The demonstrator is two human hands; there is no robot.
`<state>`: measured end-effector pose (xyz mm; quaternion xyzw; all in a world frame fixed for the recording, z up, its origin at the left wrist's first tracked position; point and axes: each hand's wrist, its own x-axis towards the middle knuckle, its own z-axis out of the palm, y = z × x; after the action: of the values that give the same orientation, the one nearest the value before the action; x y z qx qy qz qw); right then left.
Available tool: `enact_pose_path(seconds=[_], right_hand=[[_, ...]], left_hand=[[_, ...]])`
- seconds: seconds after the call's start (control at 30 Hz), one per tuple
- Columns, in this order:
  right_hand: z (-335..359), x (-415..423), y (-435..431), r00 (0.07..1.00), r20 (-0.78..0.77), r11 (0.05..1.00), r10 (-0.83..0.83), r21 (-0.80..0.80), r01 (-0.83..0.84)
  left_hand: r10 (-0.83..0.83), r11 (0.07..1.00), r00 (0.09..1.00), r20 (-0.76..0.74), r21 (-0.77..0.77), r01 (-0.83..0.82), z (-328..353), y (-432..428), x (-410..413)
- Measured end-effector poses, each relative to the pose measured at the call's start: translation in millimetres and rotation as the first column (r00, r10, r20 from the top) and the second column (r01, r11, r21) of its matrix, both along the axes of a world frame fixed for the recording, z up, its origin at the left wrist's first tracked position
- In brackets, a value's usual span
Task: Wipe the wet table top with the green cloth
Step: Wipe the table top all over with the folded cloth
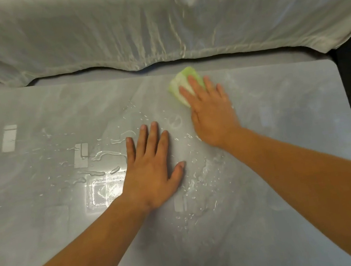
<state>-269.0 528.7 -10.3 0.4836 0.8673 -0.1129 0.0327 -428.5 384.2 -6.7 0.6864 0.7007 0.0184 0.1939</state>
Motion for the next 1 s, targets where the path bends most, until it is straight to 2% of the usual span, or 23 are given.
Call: enact_pose_path(seconds=[0.07,0.13,0.2,0.27,0.33,0.4,0.5,0.53,0.57,0.63,0.73,0.8,0.9,0.97,1.0], right_hand=[[1.2,15.7,-32.6,0.976,0.01,0.976,0.218,-0.018,-0.217],[5.2,40.2,-37.6,0.949,0.001,0.948,0.315,-0.045,-0.314],[5.3,56.4,-19.1,0.977,0.002,0.976,0.212,-0.052,-0.212],[5.6,60.4,-7.1,1.0,-0.009,0.998,-0.024,-0.061,0.023],[4.9,52.6,-19.2,0.986,-0.014,0.986,-0.164,-0.035,0.164],[4.0,50.9,-49.0,0.992,-0.01,0.992,-0.122,-0.03,0.122],[6.3,72.9,-71.9,0.997,-0.024,0.993,0.077,-0.092,-0.079],[6.6,81.5,-66.3,0.995,-0.03,0.99,0.098,-0.101,-0.1],[6.1,87.7,-59.5,0.997,-0.038,0.992,0.068,-0.103,-0.071],[3.7,90.2,-53.9,0.991,-0.071,0.99,-0.112,-0.096,0.105],[1.6,70.3,-83.2,0.936,-0.119,0.943,-0.332,-0.055,0.328],[0.2,60.9,-118.4,0.955,-0.107,0.961,-0.277,-0.039,0.274],[0.2,70.0,-139.0,0.994,-0.077,0.995,-0.08,-0.07,0.075],[0.3,76.5,-121.7,0.994,-0.077,0.995,-0.076,-0.071,0.07],[0.3,75.8,-112.2,0.987,-0.082,0.989,-0.136,-0.07,0.13]], left_hand=[[0.004,1.0,1.0,-0.002,-0.008,-0.004,0.3,1.0,0.9],[0.003,1.0,1.0,-0.009,-0.013,-0.003,1.0,1.5,0.9],[0.0,1.0,1.0,-0.013,-0.017,0.0,1.2,1.5,0.0],[-0.005,1.0,1.0,-0.02,-0.021,0.005,0.8,1.1,-0.1],[-0.005,1.0,1.0,-0.022,-0.018,0.005,0.6,0.5,-0.2],[-0.002,1.0,1.0,-0.009,-0.019,0.001,1.3,0.5,-0.2],[-0.004,1.0,1.0,0.0,-0.03,0.004,1.9,1.4,-1.3],[-0.01,0.999,1.0,-0.005,-0.033,0.01,1.7,1.2,-2.1],[-0.016,0.999,1.0,-0.011,-0.032,0.016,1.1,1.2,-2.6],[-0.022,0.999,1.0,-0.015,-0.026,0.022,-0.3,1.0,-2.9],[-0.021,1.0,1.0,-0.01,-0.02,0.021,-2.0,0.5,-2.3],[-0.02,1.0,1.0,-0.005,-0.02,0.02,-1.8,0.7,-2.2],[-0.023,0.999,1.0,0.002,-0.03,0.023,0.4,0.3,-3.3],[-0.036,0.999,0.999,0.009,-0.025,0.037,2.8,-2.7,-4.7],[-0.042,0.999,0.999,0.013,-0.02,0.042,3.7,-5.6,-5.3]])
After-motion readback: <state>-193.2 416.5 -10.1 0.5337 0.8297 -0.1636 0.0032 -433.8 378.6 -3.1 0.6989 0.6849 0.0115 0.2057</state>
